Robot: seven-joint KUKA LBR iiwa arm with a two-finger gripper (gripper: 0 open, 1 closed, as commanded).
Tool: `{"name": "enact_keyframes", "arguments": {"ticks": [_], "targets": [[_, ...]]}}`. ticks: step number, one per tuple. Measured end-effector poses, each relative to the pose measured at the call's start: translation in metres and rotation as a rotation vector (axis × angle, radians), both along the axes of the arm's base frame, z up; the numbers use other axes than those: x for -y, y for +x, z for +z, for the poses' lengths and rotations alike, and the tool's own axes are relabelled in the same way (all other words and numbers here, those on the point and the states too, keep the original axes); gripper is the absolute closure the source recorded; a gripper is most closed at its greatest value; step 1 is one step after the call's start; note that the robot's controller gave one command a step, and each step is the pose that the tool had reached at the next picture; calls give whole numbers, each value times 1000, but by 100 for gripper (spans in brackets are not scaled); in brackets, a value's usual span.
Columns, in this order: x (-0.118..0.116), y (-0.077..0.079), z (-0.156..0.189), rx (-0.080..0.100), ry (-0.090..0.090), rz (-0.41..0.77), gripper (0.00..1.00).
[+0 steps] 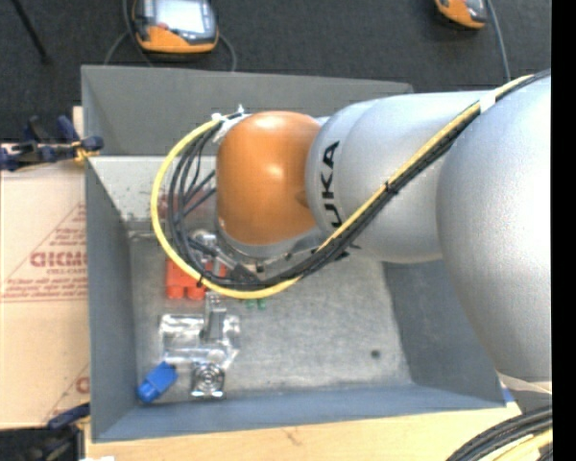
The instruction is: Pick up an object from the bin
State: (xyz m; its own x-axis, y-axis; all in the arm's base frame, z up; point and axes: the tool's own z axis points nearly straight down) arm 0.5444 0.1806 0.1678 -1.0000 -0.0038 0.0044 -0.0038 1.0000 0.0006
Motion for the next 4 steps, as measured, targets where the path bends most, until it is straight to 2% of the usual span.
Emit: {"name": "enact_keyframes", "arguments": {"ticks": [1, 2, 3, 4], "targets": [[17, 70, -90, 24, 4, 177, 0], [-9, 20, -93, 21, 4, 177, 0], [-9, 23, -90, 28, 7, 171, 100], [-15, 19, 61, 15, 3, 156, 100]]}}
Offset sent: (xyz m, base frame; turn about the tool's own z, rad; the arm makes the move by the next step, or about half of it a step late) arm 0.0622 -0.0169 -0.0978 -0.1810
